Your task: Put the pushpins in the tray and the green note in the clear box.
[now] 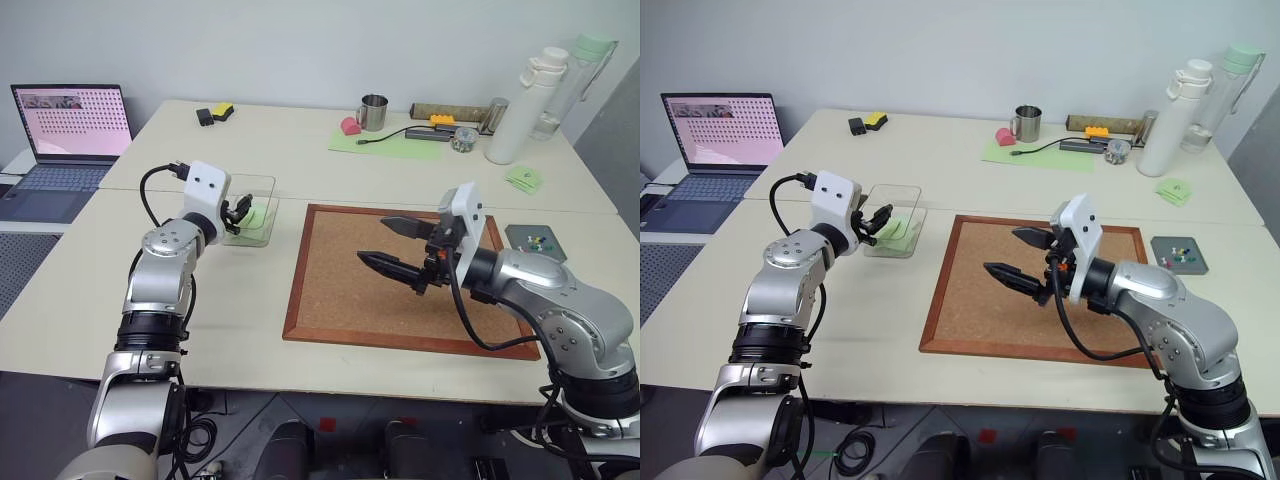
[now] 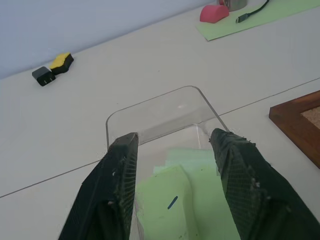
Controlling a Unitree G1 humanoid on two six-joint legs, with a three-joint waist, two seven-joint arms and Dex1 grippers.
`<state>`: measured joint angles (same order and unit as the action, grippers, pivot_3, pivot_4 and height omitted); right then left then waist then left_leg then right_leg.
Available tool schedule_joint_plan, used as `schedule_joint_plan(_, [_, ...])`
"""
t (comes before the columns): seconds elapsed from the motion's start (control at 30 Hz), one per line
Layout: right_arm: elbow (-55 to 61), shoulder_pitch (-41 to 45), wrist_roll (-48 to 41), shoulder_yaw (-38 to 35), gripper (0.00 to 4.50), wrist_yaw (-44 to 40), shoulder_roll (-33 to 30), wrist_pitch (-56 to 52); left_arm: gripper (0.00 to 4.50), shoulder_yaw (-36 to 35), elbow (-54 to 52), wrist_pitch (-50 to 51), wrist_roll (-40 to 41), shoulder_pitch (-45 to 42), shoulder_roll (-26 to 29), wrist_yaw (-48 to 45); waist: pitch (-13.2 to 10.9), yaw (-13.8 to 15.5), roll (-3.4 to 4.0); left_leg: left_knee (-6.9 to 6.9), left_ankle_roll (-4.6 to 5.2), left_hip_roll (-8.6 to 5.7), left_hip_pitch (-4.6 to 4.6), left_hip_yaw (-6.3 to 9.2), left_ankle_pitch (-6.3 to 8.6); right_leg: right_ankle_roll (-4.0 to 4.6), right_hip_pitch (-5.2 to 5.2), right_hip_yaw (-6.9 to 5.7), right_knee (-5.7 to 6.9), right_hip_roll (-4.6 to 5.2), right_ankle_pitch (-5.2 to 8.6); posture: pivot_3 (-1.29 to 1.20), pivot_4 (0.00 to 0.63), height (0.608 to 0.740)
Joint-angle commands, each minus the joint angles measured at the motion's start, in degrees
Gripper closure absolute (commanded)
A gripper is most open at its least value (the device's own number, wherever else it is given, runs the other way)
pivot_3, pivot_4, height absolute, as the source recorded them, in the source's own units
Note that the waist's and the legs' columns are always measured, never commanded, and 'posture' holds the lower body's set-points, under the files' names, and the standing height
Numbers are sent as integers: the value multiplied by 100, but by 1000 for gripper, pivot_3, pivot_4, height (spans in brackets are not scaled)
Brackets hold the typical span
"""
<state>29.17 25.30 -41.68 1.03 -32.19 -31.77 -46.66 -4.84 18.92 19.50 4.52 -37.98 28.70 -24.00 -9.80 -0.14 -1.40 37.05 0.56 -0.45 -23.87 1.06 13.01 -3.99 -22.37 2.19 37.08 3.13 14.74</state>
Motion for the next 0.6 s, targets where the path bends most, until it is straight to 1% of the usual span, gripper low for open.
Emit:
schedule_joint_plan(0.03, [211, -138, 36, -320, 429, -27, -226, 68, 1041, 29, -497, 147, 354, -147, -17, -518, 0, 0, 0, 0, 0, 0, 0, 0, 0, 0, 0, 0, 0, 0, 0, 0, 150, 740])
schedule_joint_plan(0.13, [224, -504, 185, -580, 429, -127, -578, 166, 505, 286, -1196, 764, 894, -39, 17, -1371, -3, 22, -4, 0, 0, -1, -4, 0, 0, 0, 1, -3, -3, 0, 0, 0, 150, 740])
schedule_joint_plan(0.23, [378, -1086, 166, -1046, 429, -203, -916, 140, 505, 720, -2072, 1462, 1384, 256, 295, -2307, -3, 24, -5, 0, -1, -4, -11, -1, 0, 0, 2, -2, -12, 3, 0, 0, 150, 740])
schedule_joint_plan(0.33, [635, -1823, 26, -1661, 429, -295, -1172, 31, 505, 976, -2725, 1858, 1743, 637, 594, -2910, -3, -6, -4, -4, -5, -1, -6, -9, 3, 1, 2, 6, -12, 2, 2, 0, 150, 740])
schedule_joint_plan(0.4, [775, -2184, -86, -1976, 429, -329, -1257, -29, 505, 1065, -2923, 1891, 1795, 786, 760, -3136, -3, -29, -3, -7, -4, 6, -1, -7, 3, 6, 1, 6, -7, 0, 5, 0, 150, 740])
schedule_joint_plan(0.5, [918, -2661, -172, -2386, 429, -292, -1267, -36, 505, 1062, -2931, 1867, 1882, 832, 956, -3402, -5, -43, -2, -5, -3, 18, 7, -1, 2, 21, 2, 5, 3, -6, 14, 0, 150, 740])
schedule_joint_plan(0.6, [973, -2902, -166, -2566, 429, -209, -1212, 14, 505, 1084, -2777, 1733, 1869, 752, 994, -3523, -5, -30, -2, -2, -2, 18, 15, 7, 0, 27, 10, -2, 5, -15, 17, 0, 150, 740])
